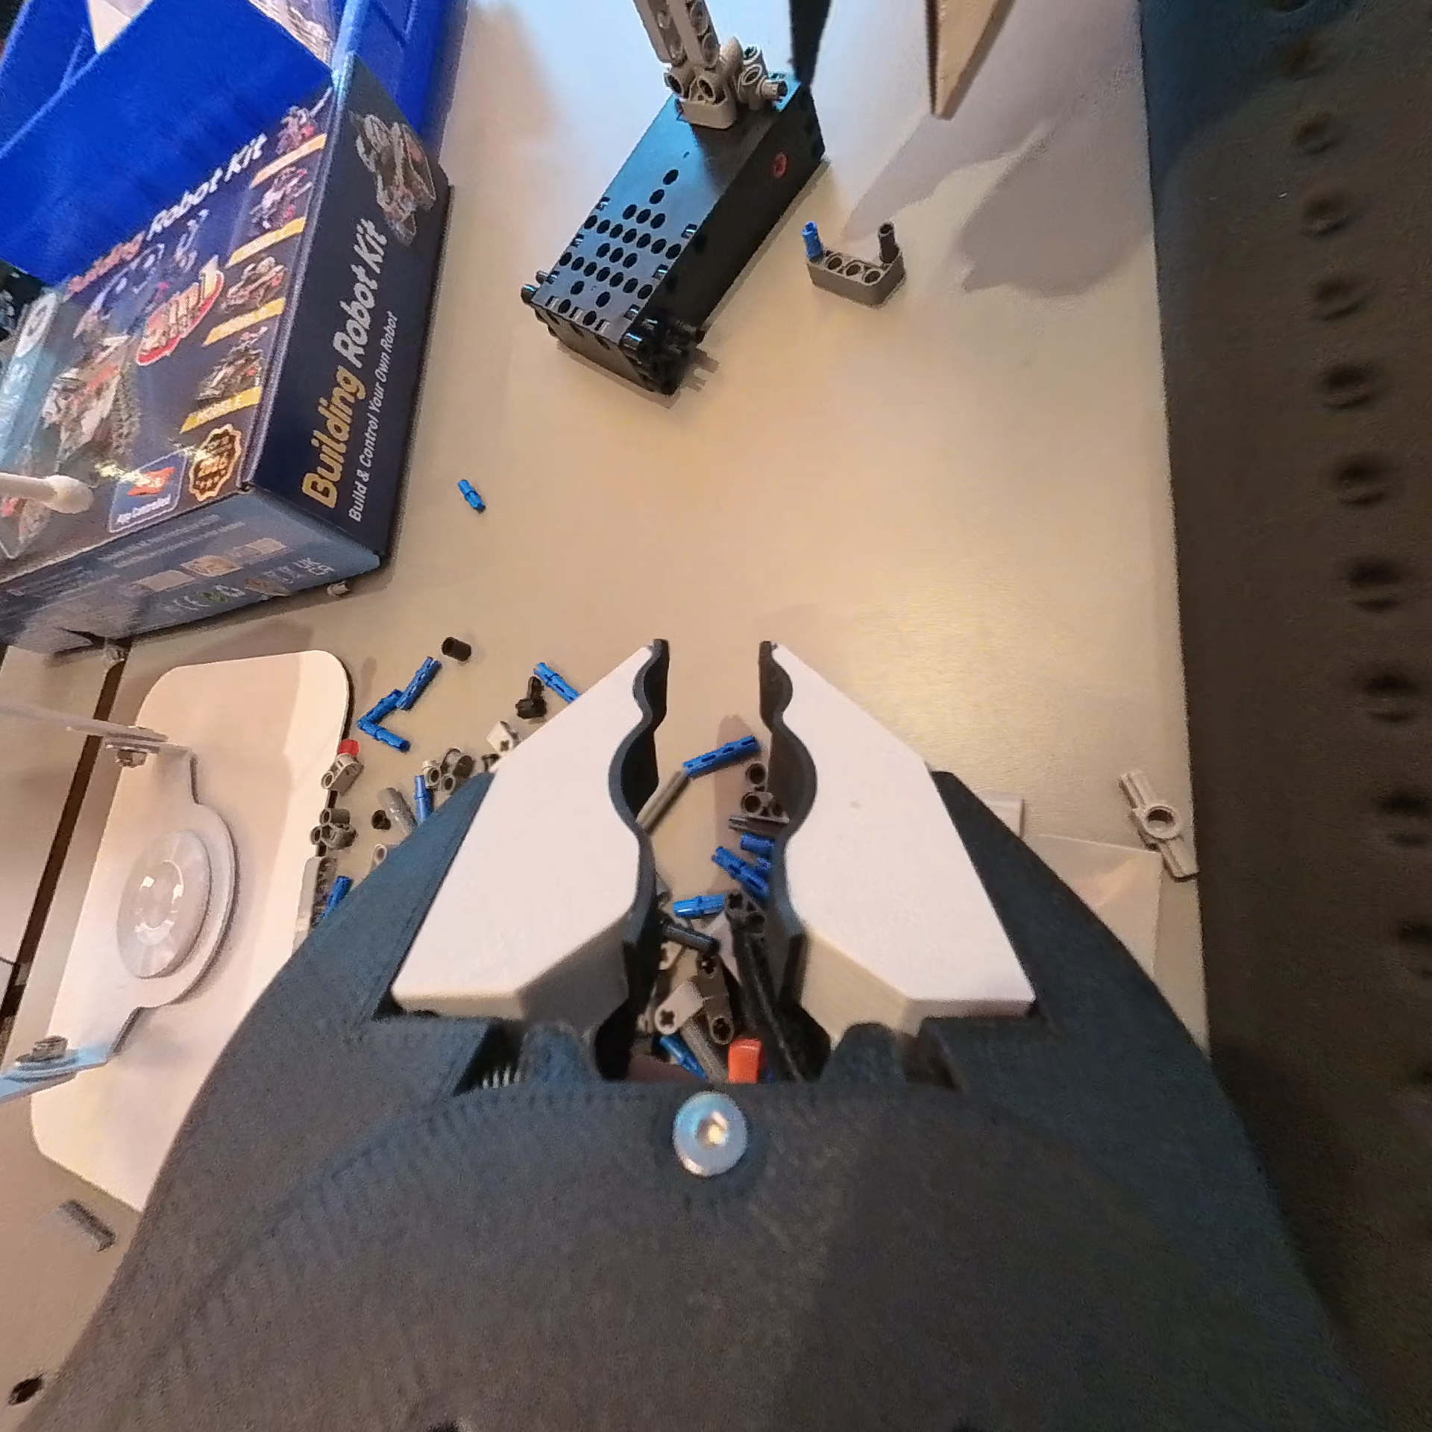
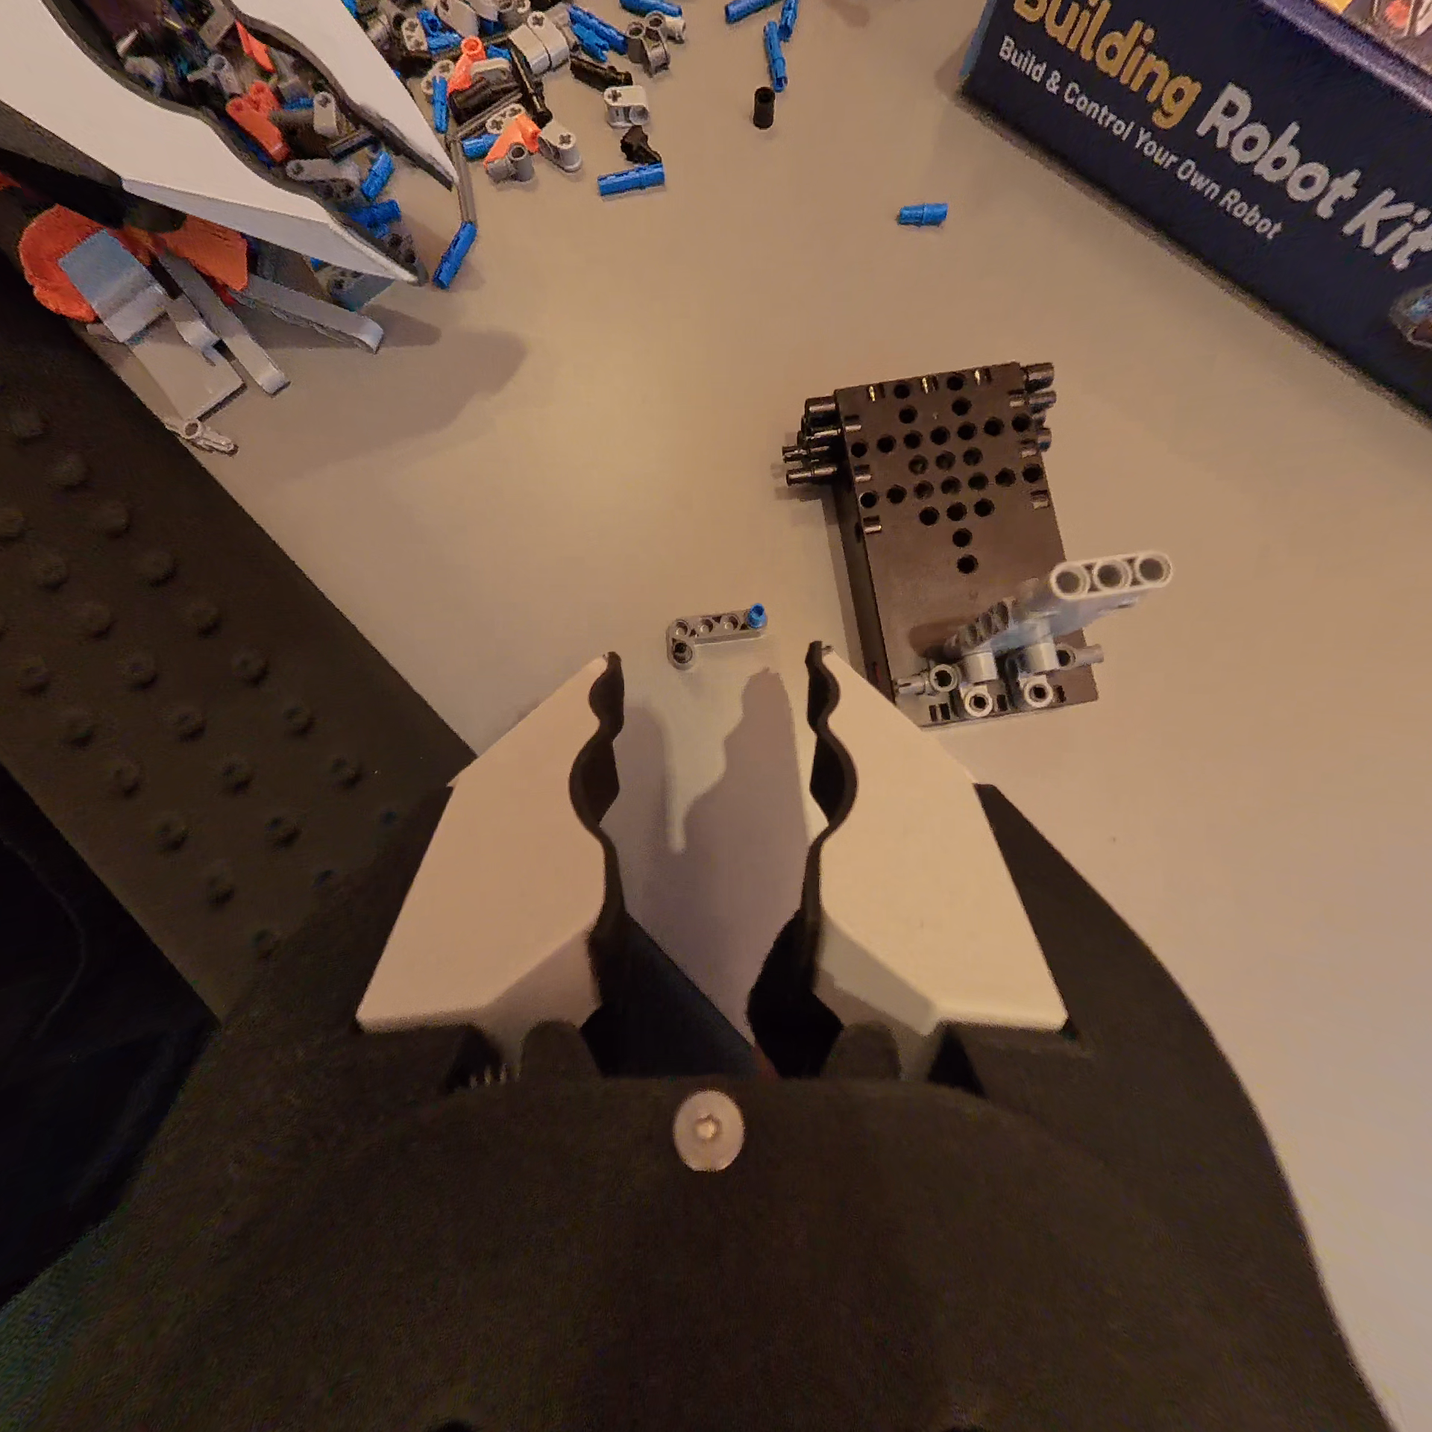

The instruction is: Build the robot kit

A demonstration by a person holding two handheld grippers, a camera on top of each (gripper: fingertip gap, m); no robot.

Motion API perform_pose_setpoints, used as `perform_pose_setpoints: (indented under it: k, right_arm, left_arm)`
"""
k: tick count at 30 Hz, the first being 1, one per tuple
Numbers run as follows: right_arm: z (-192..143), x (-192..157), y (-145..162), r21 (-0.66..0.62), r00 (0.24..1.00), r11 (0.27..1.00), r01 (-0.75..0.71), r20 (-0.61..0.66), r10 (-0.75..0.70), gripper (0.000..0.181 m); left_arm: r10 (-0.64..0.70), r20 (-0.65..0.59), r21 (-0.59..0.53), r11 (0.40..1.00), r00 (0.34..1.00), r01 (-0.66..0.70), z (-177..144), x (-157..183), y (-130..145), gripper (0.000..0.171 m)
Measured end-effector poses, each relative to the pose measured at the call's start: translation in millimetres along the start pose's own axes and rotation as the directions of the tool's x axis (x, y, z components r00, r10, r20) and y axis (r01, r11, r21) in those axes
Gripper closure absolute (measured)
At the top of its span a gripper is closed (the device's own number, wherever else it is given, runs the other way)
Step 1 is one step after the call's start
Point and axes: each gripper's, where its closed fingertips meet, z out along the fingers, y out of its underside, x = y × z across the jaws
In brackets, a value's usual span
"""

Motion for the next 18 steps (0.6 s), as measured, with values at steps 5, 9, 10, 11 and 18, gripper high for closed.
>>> perform_pose_setpoints:
  k: [5, 9, 10, 11, 18]
  right_arm:
    - [9.0, -2.4, 4.3, 0.024, 1.0, 0.999, -0.026, 0.004, 0.026, 0.135]
    - [27.1, -5.6, 7.0, -0.022, 1.0, 1.0, 0.004, -0.017, -0.005, 0.139]
    - [30.7, -1.5, 7.9, -0.034, 0.999, 0.999, -0.004, -0.041, 0.003, 0.144]
    - [33.8, 0.1, 8.0, -0.039, 0.999, 0.999, -0.017, -0.048, 0.015, 0.148]
    - [41.6, -2.9, 9.0, -0.042, 0.999, 0.999, -0.022, -0.041, 0.021, 0.153]
  left_arm:
    - [0.016, 0.005, -0.016, 1.0, 1.0, -0.016, -2.0, -7.2, -4.9, 0.15]
    - [0.043, -0.013, -0.004, 0.999, 0.999, -0.043, 0.0, -14.3, -24.7, 0.15]
    - [0.056, -0.018, 0.001, 0.998, 0.998, -0.056, 2.0, -16.2, -31.3, 0.15]
    - [0.072, -0.021, 0.005, 0.997, 0.997, -0.072, 4.5, -18.2, -38.2, 0.15]
    - [0.143, -0.02, 0.063, 0.988, 0.99, -0.141, 36.7, -37.3, -95.2, 0.149]
